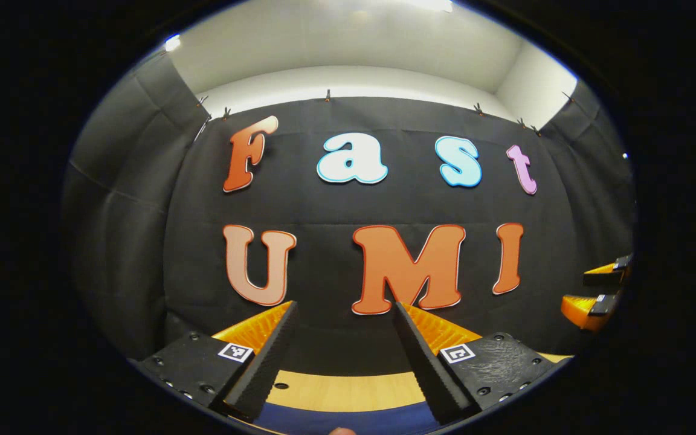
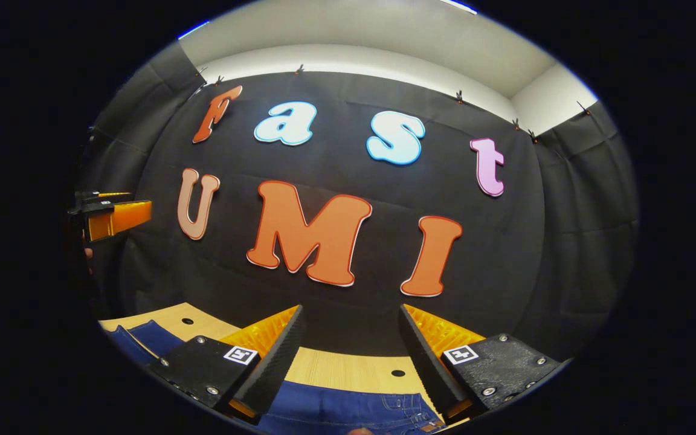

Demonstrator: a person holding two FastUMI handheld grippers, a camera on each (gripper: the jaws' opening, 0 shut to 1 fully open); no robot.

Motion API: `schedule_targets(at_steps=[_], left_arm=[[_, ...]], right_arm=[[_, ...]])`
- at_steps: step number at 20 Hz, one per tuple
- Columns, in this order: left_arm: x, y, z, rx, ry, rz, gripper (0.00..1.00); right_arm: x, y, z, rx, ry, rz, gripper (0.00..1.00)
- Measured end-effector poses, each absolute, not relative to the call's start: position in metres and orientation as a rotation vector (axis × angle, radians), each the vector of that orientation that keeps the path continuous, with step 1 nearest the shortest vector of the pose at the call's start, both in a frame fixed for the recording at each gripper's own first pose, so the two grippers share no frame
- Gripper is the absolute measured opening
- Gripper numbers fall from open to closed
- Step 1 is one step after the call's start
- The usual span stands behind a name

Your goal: Grasp the waist and the cuffs of the jeans and fold them to make the two legs overlap; first hold the waist and fold one-third of the jeans toward the cuffs, then hold the cuffs and fold the remaining one-third in the same direction to finish folding.

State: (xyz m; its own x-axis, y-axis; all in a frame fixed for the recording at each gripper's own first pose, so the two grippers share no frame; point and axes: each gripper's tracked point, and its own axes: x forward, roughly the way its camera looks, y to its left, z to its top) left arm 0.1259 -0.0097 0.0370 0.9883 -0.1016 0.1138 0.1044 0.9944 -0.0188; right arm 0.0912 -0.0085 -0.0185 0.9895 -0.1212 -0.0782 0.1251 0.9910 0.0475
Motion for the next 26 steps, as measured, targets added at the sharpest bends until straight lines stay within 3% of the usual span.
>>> schedule_targets(at_steps=[2, 6, 13, 23, 26], left_arm=[[0.116, 0.007, 0.017, -0.040, -0.085, -0.070, 0.98], [0.101, 0.052, -0.025, -0.007, -0.027, -0.006, 0.98], [0.084, 0.147, -0.123, -0.036, 0.252, 0.132, 0.97], [0.008, 0.214, -0.328, -0.535, 0.974, 0.269, 0.98], [-0.010, 0.239, -0.364, -0.715, 1.109, 0.330, 0.98]], right_arm=[[0.088, -0.017, -0.031, 0.067, 0.100, -0.145, 0.99], [0.085, -0.027, -0.050, 0.109, 0.109, -0.169, 0.96], [0.073, -0.049, -0.125, 0.131, 0.333, -0.212, 0.96], [0.014, -0.063, -0.259, 0.469, 0.832, -0.304, 0.97], [-0.009, -0.066, -0.279, 0.528, 0.923, -0.356, 0.97]])
